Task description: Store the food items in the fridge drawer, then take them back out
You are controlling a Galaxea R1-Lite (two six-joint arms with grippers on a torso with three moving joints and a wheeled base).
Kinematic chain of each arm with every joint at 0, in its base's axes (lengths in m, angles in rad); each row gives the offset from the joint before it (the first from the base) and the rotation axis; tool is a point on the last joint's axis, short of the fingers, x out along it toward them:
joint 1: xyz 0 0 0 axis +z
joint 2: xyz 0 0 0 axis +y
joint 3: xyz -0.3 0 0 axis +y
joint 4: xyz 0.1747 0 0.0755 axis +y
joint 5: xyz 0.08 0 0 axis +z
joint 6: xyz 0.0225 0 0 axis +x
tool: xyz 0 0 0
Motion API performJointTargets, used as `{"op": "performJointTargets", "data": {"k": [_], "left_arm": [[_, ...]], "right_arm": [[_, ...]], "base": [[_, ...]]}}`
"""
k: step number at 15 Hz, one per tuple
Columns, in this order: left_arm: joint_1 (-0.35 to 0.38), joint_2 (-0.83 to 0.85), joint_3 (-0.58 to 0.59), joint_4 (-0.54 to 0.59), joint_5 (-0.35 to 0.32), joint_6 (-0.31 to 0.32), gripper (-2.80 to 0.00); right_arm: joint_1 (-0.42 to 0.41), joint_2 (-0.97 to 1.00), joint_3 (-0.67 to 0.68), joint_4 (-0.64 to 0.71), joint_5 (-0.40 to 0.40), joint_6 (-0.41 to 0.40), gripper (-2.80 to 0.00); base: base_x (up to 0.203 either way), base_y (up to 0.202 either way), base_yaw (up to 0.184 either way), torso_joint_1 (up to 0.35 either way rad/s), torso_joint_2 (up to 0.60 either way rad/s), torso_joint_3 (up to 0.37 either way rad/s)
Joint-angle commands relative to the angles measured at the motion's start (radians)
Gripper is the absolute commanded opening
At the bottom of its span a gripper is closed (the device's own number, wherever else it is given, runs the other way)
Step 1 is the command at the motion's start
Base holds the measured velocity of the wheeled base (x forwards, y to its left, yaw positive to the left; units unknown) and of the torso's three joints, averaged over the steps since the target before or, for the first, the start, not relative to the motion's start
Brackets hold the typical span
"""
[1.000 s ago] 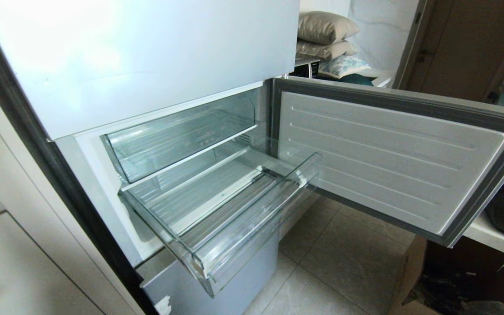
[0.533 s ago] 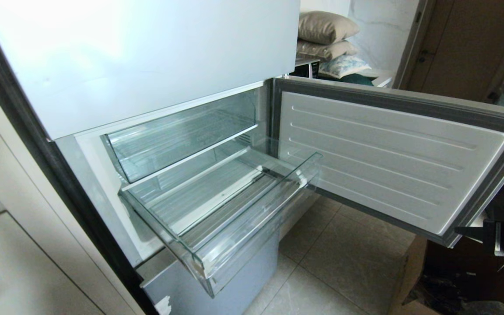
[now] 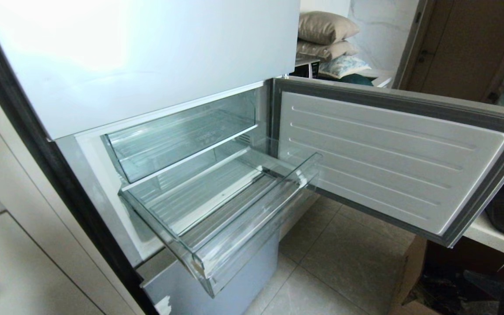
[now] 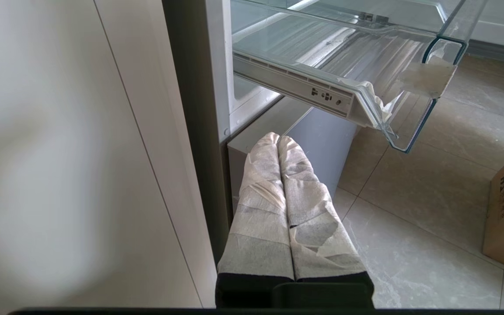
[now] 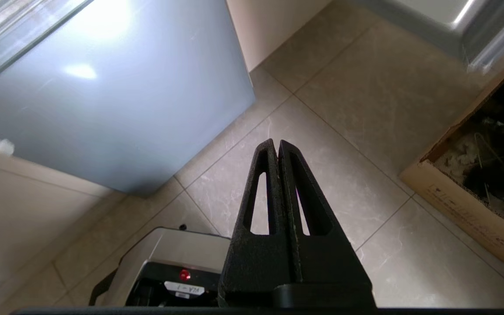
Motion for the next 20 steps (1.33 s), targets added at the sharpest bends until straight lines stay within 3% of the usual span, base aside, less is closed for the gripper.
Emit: {"op": "performJointTargets", "data": {"k": [1,6,9,12,20], "left_arm": [[0.000,-0.001,0.000,-0.001,0.001,0.000,-2.80],[0.000,0.000,0.000,-0.001,0.001,0.000,-2.80],[-0.001,0.000,0.000,-0.001,0.000,0.000,-2.80],[0.000,0.000,0.000,-0.001,0.001,0.000,-2.80],[0.000,0.000,0.000,0.000,0.001,0.000,-2.80]], "right_arm": [[0.015,-0.228,0.079,0.015,-0.005,0.004,-2.80],[0.144,-0.796,0.132,0.303,-0.196,0.034,-2.80],[0.166,-1.043,0.144,0.373,-0.274,0.021,-2.80],[0.172,-1.074,0.150,0.457,-0.348,-0.013,-2.80],[0.172,-1.074,0.150,0.457,-0.348,-0.010,-2.80]], "base": [[0.000,0.000,0.000,0.000,0.00,0.000],[0.000,0.000,0.000,0.000,0.00,0.000],[0.000,0.000,0.000,0.000,0.00,0.000],[0.000,0.000,0.000,0.000,0.00,0.000],[0.000,0.000,0.000,0.000,0.00,0.000]]}}
